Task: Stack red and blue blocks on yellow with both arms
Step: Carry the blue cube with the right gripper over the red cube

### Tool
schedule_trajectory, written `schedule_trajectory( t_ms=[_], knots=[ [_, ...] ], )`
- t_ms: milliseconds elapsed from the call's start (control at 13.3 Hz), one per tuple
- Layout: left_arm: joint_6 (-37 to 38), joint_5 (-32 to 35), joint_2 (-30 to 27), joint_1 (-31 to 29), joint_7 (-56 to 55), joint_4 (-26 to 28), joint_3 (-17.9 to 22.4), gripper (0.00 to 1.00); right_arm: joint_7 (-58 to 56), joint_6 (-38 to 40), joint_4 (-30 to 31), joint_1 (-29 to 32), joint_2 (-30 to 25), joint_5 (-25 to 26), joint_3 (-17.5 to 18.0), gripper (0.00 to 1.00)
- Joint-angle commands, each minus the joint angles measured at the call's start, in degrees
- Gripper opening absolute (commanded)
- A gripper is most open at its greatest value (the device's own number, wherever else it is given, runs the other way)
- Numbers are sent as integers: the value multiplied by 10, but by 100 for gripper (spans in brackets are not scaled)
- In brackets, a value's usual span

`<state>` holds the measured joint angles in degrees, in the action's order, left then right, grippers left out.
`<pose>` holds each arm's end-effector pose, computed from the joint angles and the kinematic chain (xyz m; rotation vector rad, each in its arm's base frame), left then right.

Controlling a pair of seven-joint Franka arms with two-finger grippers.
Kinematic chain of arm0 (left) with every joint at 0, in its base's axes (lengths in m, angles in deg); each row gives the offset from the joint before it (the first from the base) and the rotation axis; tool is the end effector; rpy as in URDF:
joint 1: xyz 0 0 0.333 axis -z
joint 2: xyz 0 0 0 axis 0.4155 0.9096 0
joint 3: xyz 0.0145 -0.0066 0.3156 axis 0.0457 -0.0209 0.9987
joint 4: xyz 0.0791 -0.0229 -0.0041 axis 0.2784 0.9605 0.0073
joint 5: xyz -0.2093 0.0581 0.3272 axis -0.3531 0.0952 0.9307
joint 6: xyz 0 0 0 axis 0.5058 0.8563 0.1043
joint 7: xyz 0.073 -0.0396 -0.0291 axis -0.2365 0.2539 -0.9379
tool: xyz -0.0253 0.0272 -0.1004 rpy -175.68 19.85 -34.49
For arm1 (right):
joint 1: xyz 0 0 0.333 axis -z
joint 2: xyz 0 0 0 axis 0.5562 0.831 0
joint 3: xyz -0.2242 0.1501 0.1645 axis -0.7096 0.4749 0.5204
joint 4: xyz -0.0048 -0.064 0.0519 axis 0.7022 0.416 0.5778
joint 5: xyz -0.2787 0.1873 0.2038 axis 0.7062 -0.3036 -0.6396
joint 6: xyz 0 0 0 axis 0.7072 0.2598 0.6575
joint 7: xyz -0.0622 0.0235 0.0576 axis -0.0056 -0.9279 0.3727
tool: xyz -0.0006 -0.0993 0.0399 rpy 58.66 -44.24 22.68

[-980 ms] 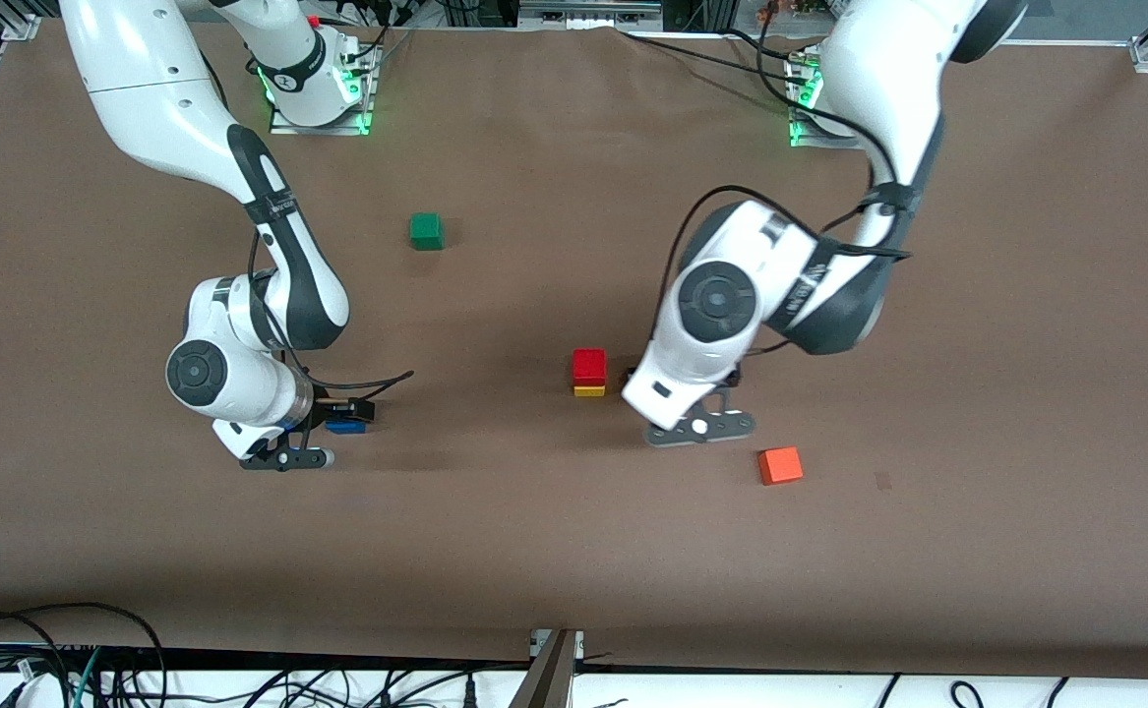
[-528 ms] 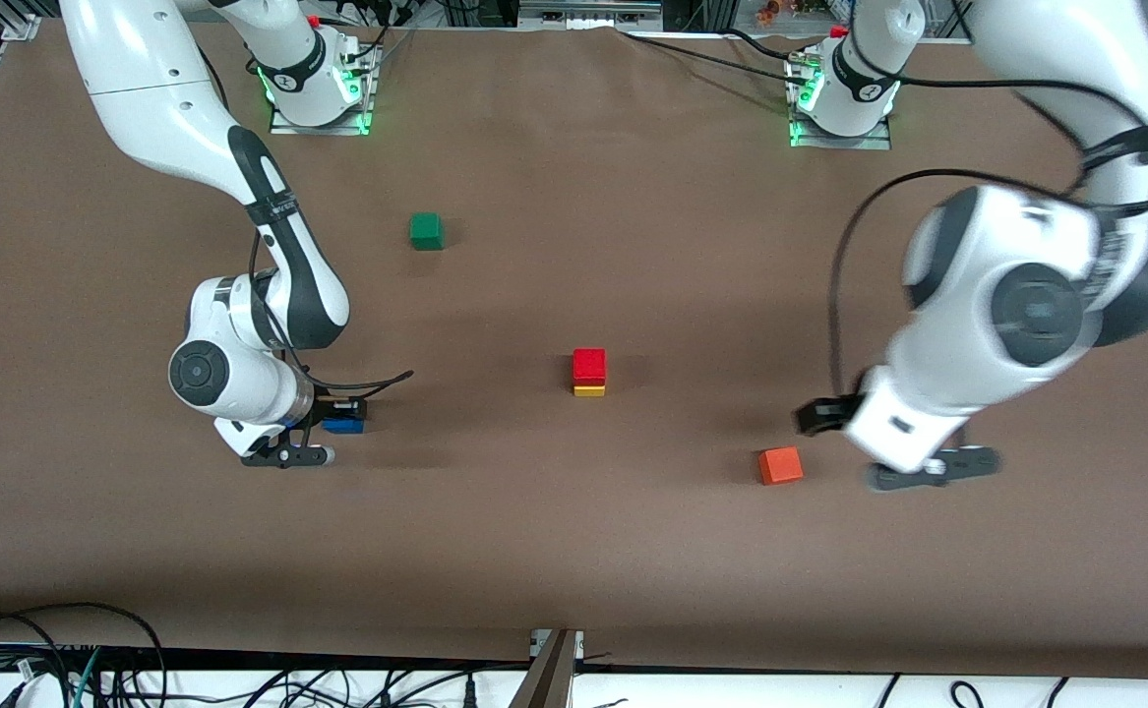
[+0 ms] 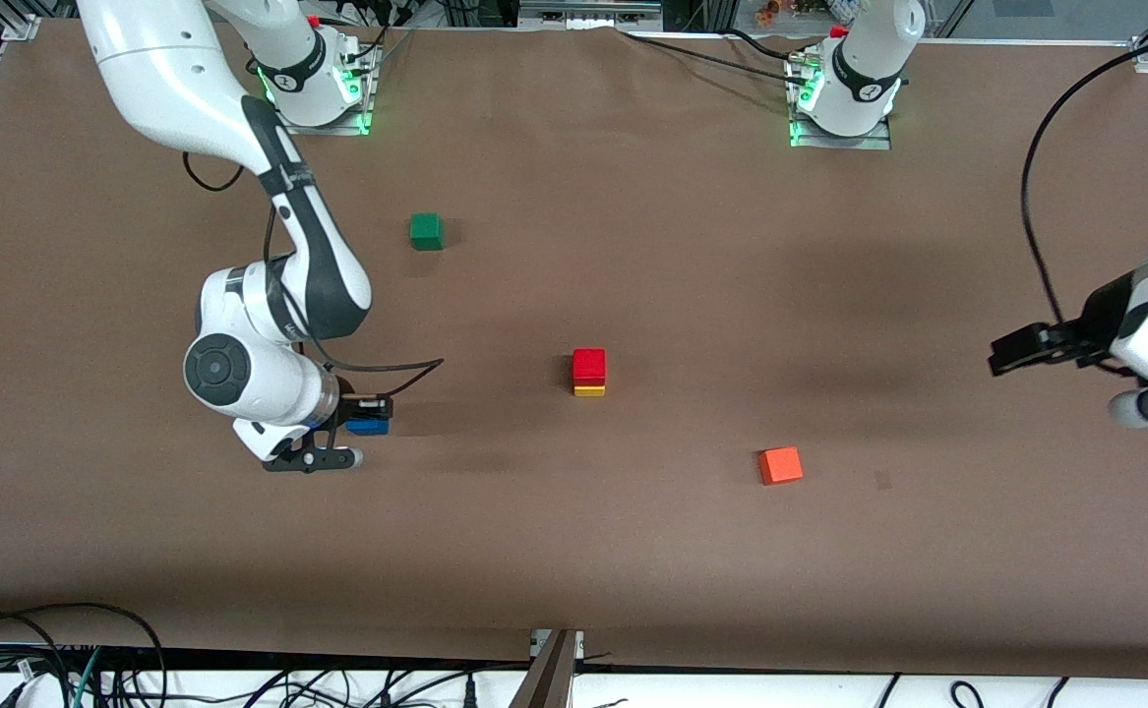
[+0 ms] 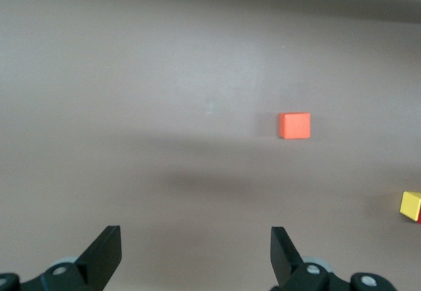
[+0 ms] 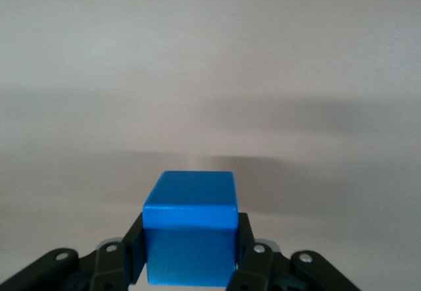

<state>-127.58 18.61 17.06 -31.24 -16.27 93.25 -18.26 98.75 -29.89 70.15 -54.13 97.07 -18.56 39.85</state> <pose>0.6521 -0.0086 0.5852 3.1331 0.2204 -0.0307 0.6785 0.2302 0.2943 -3.0557 -0.0436 0.1132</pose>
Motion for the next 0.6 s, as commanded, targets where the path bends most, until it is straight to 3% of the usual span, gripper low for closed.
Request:
schedule_trajectory(
  t_ms=[0, 226, 528],
  knots=[
    [-6, -14, -95, -18, 17, 107, 0, 100, 62, 49, -69, -60, -1, -9, -4, 52],
    [-6, -15, -145, -25, 20, 184, 0, 100, 160, 46, -120, -131, 8, -5, -5, 52],
    [2, -31, -127, -29, 20, 180, -1, 100, 282, 38, -176, -223, 57, -2, -8, 52]
  ],
)
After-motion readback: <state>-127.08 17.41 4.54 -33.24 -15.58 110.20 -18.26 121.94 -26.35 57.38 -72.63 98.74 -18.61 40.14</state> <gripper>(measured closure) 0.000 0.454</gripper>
